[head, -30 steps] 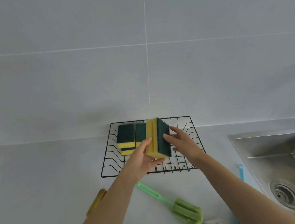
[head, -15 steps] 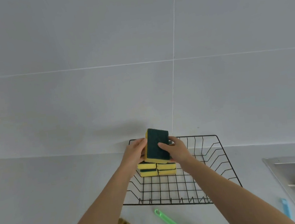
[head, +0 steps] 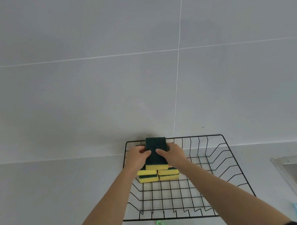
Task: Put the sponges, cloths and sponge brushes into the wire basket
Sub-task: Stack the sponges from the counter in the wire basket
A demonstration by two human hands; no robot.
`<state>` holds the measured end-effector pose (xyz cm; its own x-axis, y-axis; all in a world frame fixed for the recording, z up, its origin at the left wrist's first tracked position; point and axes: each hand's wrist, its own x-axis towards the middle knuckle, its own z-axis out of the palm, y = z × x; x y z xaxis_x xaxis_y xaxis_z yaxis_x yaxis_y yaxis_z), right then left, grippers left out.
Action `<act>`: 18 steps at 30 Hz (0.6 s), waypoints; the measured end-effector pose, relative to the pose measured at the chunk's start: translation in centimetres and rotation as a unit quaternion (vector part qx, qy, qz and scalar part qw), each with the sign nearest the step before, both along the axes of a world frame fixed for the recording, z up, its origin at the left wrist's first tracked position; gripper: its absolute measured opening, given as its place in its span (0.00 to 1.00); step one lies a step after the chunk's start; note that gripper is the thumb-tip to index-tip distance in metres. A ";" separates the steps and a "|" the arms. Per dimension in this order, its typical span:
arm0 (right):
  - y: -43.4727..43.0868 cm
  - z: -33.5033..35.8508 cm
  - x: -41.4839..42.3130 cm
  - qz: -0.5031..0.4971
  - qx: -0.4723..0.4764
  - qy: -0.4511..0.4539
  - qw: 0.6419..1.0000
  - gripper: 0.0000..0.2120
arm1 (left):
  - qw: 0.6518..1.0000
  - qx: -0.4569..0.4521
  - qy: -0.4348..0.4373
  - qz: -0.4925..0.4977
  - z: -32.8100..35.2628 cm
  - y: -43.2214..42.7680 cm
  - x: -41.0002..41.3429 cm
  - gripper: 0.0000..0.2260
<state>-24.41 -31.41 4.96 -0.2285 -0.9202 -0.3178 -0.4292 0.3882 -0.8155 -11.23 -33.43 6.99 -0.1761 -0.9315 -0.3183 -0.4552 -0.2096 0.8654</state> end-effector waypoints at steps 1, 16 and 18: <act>-0.1 -0.2 0.1 0.005 0.004 0.008 1.000 0.20 | 1.000 0.001 -0.004 -0.001 -0.2 -0.1 0.0 0.13; 3.0 3.0 -1.3 0.132 -0.025 0.198 0.971 0.30 | 0.949 -0.217 -0.225 -0.044 -0.2 1.5 1.0 0.26; 4.9 3.7 -1.7 0.205 -0.045 0.303 0.930 0.30 | 0.913 -0.261 -0.301 -0.083 -0.1 2.8 1.5 0.28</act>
<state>-26.15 -26.52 8.69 0.0359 -0.9861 -0.1625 -0.9170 0.0321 -0.3976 -9.72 -30.63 6.86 -0.2684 -0.9602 0.0767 -0.8697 0.2758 0.4093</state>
